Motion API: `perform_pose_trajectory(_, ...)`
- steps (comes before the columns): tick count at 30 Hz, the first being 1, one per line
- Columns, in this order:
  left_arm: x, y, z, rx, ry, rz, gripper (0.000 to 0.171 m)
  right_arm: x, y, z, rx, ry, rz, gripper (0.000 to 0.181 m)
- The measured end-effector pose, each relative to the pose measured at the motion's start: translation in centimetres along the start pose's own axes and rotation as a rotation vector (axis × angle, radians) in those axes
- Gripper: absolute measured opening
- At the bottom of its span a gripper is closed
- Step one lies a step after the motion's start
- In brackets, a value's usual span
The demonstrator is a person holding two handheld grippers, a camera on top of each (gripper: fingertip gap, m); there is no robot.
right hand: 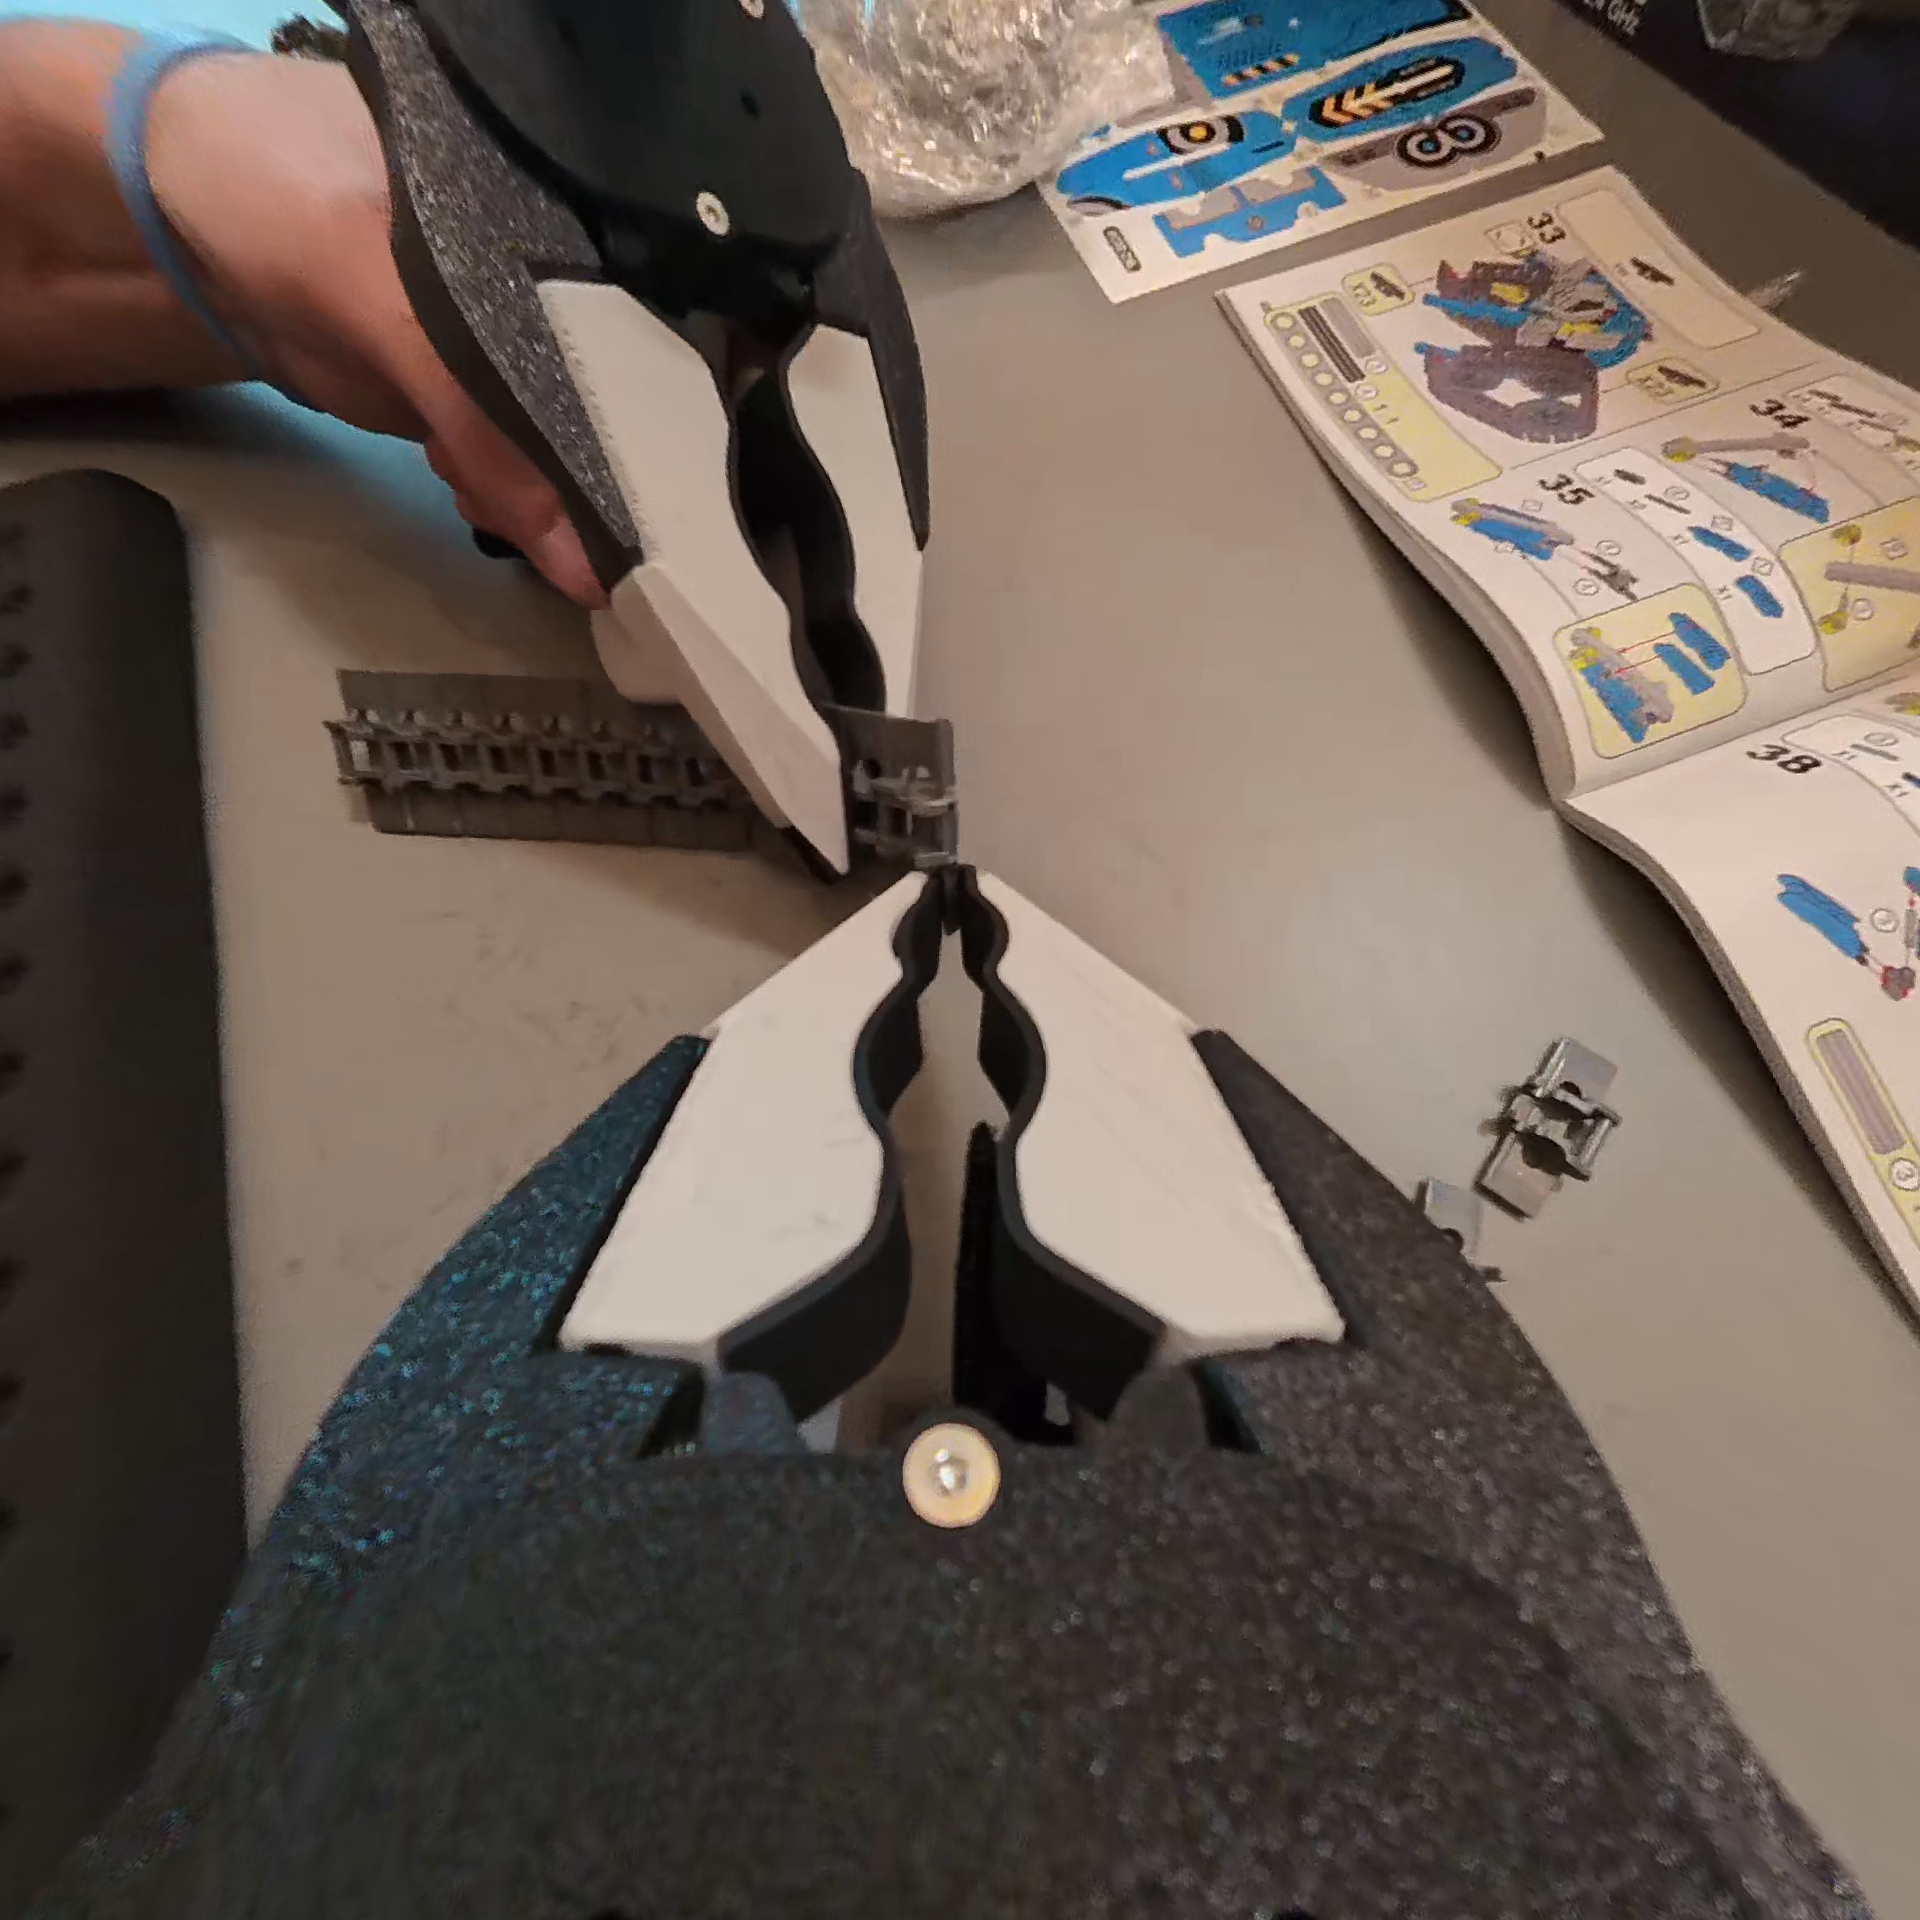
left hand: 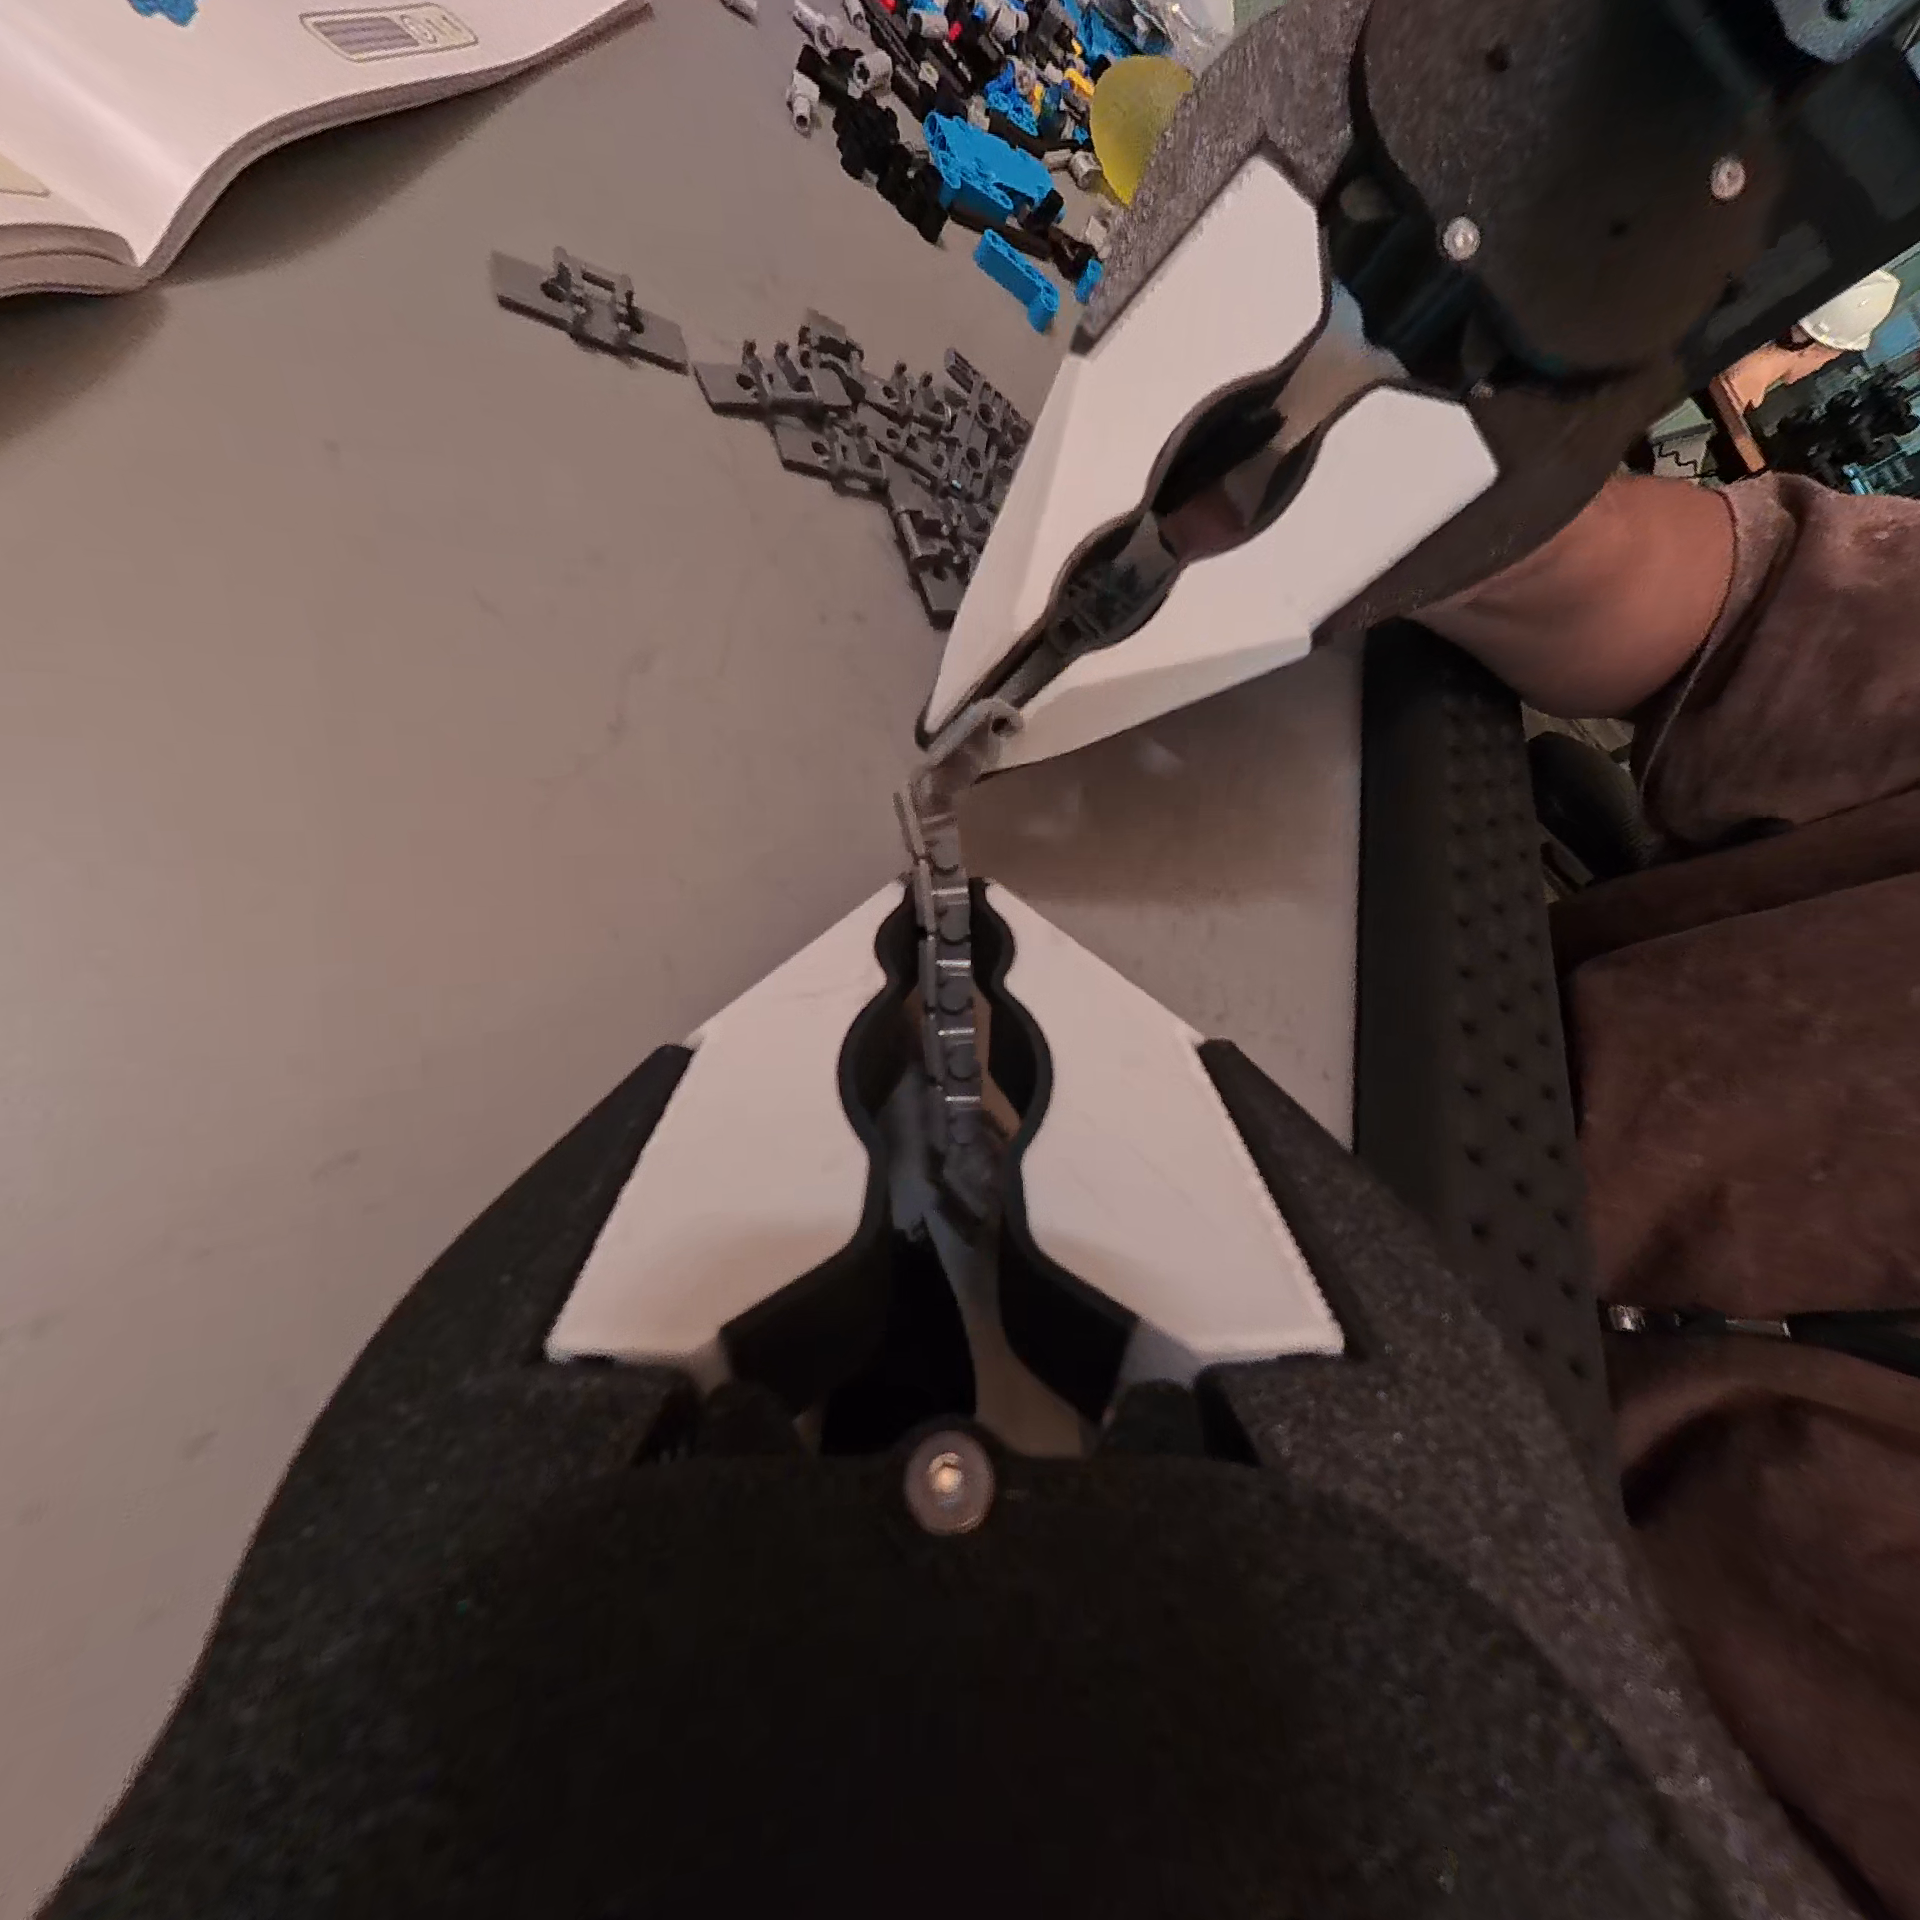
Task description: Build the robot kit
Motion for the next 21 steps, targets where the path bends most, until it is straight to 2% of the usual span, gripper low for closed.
perform_pose_trajectory(7, 0.06, -0.05, -0.17, -0.034, -0.039, 0.005, 0.007, -0.48, -0.05, -0.17, 0.025, 0.139, -0.061, 0.003)
perform_pose_trajectory(12, -0.12, 0.04, -0.03, -0.091, -0.079, -0.003, 0.009, -0.92, 0.07, -0.49, 0.146, 0.269, -0.149, 0.002)
perform_pose_trajectory(14, -0.13, 0.06, -0.12, -0.079, -0.088, -0.004, 0.008, -0.86, 0.03, -0.47, 0.181, 0.272, -0.167, 0.002)
perform_pose_trajectory(17, 0.07, 0.02, -0.52, 0.023, -0.054, 0.007, 0.006, -0.65, -0.03, -0.4, 0.152, 0.241, -0.161, 0.002)
perform_pose_trajectory(21, -0.02, 0.29, -0.53, 0.017, -0.06, -0.014, 0.007, -1.01, 0.43, -0.36, 0.119, 0.214, -0.151, 0.002)
Point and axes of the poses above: each gripper's, where its closed fingertips meet, x back along the fingers, y out of its underside, z = x × y across the jaws, the point moved 4 cm from there along x, back along the fingers, and after that the axes turned 8 degrees about z, right-handed, at the moved point
